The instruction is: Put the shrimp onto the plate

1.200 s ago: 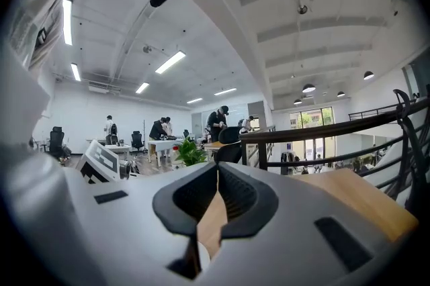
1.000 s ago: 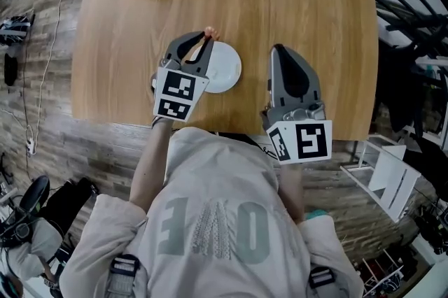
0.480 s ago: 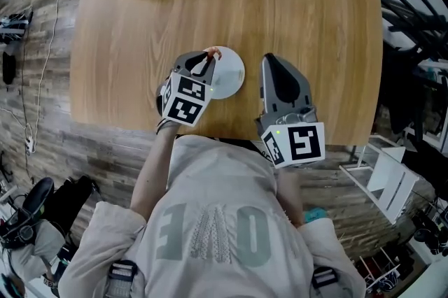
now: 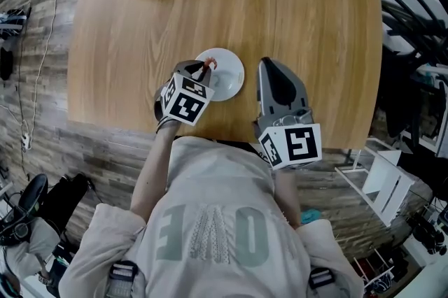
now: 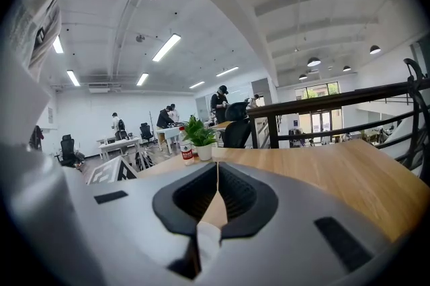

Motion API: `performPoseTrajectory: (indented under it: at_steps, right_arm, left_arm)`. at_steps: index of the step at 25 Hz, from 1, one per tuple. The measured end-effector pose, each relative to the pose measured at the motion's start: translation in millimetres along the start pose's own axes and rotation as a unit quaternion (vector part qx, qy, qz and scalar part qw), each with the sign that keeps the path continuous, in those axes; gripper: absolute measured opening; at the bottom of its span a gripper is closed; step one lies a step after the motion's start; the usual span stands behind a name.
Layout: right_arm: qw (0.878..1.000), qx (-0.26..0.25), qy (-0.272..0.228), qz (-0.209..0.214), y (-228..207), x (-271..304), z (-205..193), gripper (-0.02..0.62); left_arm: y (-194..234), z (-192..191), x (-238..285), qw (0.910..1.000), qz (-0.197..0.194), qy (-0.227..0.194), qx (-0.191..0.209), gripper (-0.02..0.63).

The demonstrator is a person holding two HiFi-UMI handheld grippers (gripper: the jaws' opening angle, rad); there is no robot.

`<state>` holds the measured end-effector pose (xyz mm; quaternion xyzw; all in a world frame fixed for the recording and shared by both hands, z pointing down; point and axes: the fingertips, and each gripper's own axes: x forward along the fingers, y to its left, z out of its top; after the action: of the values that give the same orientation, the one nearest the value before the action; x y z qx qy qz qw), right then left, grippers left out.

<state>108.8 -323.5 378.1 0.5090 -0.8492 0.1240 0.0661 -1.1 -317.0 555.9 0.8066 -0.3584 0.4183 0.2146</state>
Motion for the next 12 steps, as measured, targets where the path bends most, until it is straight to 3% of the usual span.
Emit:
performPoseTrajectory:
  at_steps: [12]
  right_arm:
    - [1.0, 0.01, -0.003, 0.019, 11, 9, 3, 0.021]
  left_arm:
    - [-10, -20, 9, 0.9969, -0.019, 0.076, 0.002, 0.057]
